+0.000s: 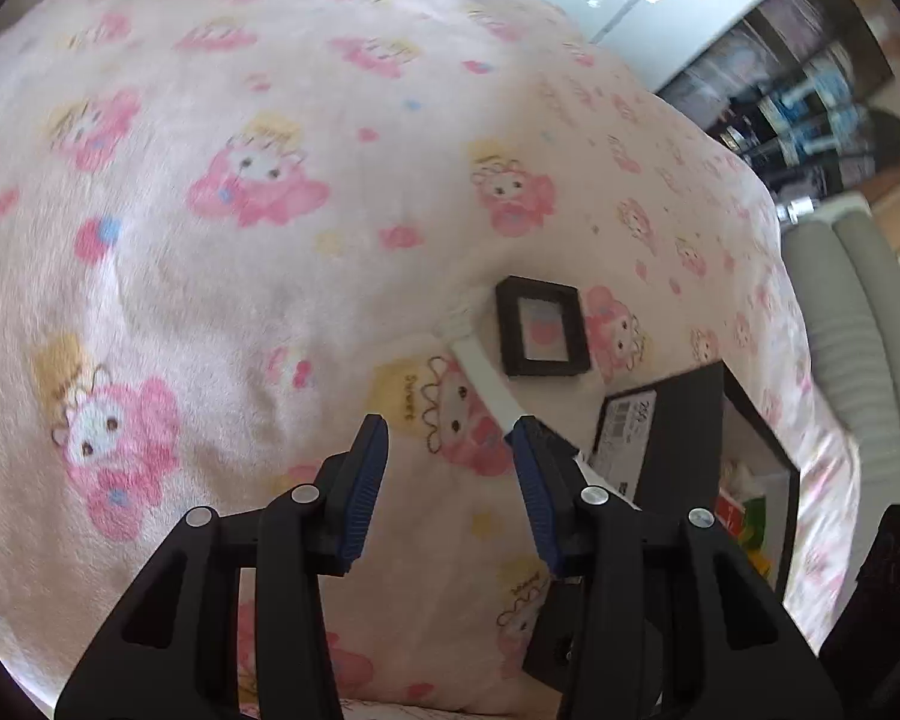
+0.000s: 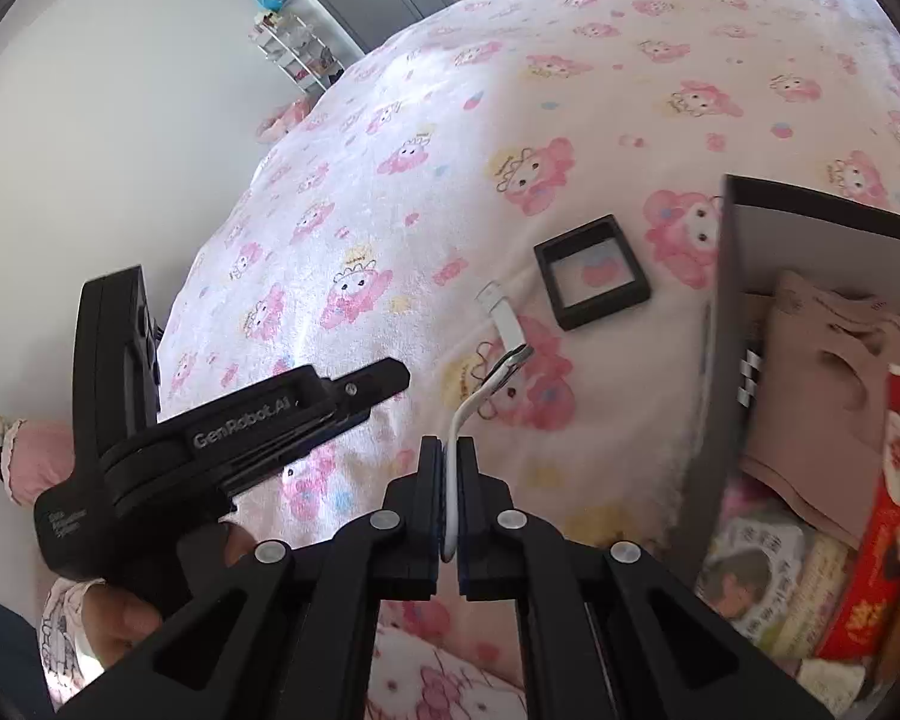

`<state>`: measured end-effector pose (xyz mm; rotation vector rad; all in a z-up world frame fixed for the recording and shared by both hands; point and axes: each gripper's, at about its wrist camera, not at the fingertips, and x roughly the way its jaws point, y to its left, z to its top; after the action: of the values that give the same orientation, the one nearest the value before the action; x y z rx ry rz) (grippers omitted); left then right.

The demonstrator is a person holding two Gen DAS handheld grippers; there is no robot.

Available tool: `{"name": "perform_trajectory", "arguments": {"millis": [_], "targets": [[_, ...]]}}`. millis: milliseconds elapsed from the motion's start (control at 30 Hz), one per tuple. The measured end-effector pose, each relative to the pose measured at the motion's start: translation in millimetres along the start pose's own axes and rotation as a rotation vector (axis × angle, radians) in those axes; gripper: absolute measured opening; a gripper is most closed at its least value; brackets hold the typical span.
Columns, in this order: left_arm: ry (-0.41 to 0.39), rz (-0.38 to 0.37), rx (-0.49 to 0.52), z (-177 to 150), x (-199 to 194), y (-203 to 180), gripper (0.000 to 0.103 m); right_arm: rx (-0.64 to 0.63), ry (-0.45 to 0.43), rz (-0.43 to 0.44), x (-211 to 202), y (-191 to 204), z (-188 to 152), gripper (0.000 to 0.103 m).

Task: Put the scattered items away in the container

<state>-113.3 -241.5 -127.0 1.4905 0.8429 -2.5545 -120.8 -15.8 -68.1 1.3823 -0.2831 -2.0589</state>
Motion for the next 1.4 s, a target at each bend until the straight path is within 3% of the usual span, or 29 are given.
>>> {"name": "perform_trajectory", "arguments": {"millis": [100,233,300,467,600,767,867,967,1200,1267,1400], "targets": [[0.014,-0.043,0.120,-15,-6,-33,0.043,0.050,-0.054,0.042,-38,-10,-19,0.002],[0.037,-0.109,0.143,-43,-8,-55,0.043,0.087,-0.145,0.069,-85,-31,-32,0.002],[0.047,-0.112,0.180,-56,-6,-65,0.043,0.076,-0.179,0.039,-101,-43,-35,0.002],[0.056,-0.150,0.211,-74,-5,-81,0.043,0.145,-0.228,0.075,-130,-72,-50,0.001],[0.018,-0.171,0.278,-83,-15,-95,0.043,0.119,-0.262,0.030,-144,-81,-57,0.001],[0.021,-0.187,0.356,-93,-25,-118,0.043,0.149,-0.277,0.040,-147,-95,-63,0.001],[0.057,-0.132,0.465,-102,-27,-138,0.045,0.150,-0.275,0.057,-148,-99,-63,0.001],[0.033,-0.056,0.551,-107,-29,-151,0.045,0.145,-0.274,0.063,-147,-102,-62,0.001],[0.042,-0.028,0.570,-106,-11,-165,0.045,0.125,-0.288,0.100,-149,-98,-60,0.002],[0.032,0.025,0.579,-106,-5,-166,0.047,0.107,-0.279,0.091,-144,-95,-56,0.002],[0.018,0.070,0.508,-93,-5,-143,0.048,0.114,-0.248,0.088,-134,-100,-57,0.002]]}}
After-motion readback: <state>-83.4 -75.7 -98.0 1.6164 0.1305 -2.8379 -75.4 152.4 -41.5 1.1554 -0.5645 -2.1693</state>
